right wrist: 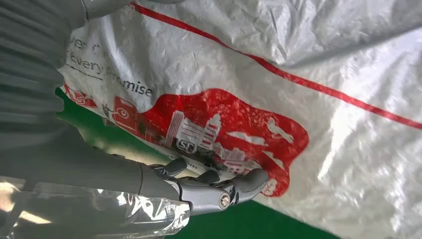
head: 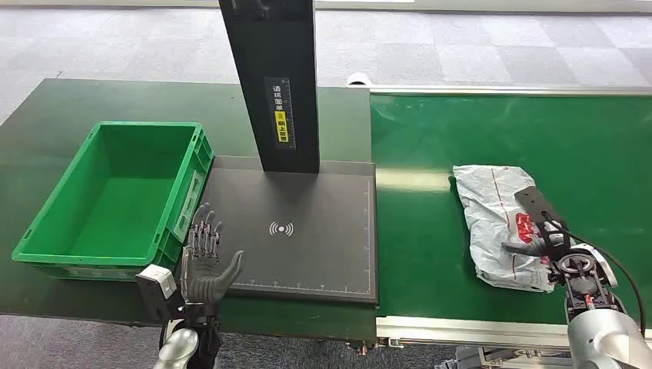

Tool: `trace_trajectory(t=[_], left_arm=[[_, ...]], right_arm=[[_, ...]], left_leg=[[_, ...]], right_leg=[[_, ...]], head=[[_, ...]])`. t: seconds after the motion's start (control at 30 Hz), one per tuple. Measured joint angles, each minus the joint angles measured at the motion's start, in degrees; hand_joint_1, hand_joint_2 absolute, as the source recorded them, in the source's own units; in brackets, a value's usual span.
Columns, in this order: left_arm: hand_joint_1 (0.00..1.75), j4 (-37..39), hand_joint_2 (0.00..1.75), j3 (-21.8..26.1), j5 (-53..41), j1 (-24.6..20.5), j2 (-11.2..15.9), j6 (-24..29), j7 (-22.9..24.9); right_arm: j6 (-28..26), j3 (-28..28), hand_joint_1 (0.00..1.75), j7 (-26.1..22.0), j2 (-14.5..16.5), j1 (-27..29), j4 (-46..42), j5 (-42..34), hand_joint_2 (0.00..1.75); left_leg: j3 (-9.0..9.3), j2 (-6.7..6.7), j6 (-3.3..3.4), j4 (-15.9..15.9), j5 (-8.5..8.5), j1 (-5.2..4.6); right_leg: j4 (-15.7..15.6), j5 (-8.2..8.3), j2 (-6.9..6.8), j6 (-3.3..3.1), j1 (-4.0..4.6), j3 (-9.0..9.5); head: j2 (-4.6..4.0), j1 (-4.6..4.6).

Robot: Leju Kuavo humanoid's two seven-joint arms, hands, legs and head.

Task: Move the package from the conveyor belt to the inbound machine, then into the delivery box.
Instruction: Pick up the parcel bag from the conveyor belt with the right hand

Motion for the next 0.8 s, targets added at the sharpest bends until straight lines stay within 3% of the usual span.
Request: trace_trajectory(t=[0.17,0.2,0.3,0.33,0.57,0.8], left_arm=[[0.00,-0.2,1.75,0.0,-0.1,-0.2,0.0,0.3,0.9],[0.00,-0.3,1.75,0.0,-0.1,-0.2,0.0,0.3,1.2],[0.00,-0.6,1.75,0.0,-0.7,-0.3,0.0,0.6,1.6],[0.00,-0.8,1.75,0.0,-0.9,-0.2,0.0,0.8,1.8],[0.00,-3.1,1.75,0.1,-2.0,0.4,0.1,1.2,3.5],[0.00,-7.2,1.75,1.7,-3.8,4.1,0.1,2.3,4.0]], right_arm=[[3.6,1.4,0.00,1.3,1.0,-0.1,0.5,2.6,1.75],[4.4,1.9,0.31,1.2,1.2,-0.1,0.6,3.2,1.75],[5.2,3.3,1.58,1.0,1.3,0.0,0.7,4.9,1.75],[5.3,3.8,1.71,0.9,1.3,0.0,0.7,5.4,1.75],[3.6,6.7,1.75,-0.2,1.6,-0.5,0.7,7.9,1.75],[-8.2,8.6,1.75,-3.6,2.7,-0.9,-1.4,9.8,1.75]], left_leg=[[0.02,0.01,0.00,0.0,0.00,0.03],[0.02,0.01,0.00,0.0,0.00,0.03],[0.02,0.01,0.00,0.0,0.00,0.04],[0.02,0.01,0.00,0.0,0.00,0.04],[0.02,0.00,0.00,0.0,0.00,0.03],[0.00,0.03,-0.01,0.0,0.00,0.04]], right_leg=[[0.0,0.00,0.00,0.00,0.02,0.00],[0.0,0.00,0.00,0.00,0.02,0.00],[0.0,0.00,0.00,0.00,0.02,0.00],[0.0,0.00,0.00,0.00,0.02,0.01],[0.0,0.00,0.00,0.00,0.02,0.03],[0.0,0.00,0.02,0.00,0.04,0.00]], head=[[0.00,0.01],[0.00,0.01],[0.00,0.01],[0.00,0.01],[0.00,0.02],[0.00,0.00]])
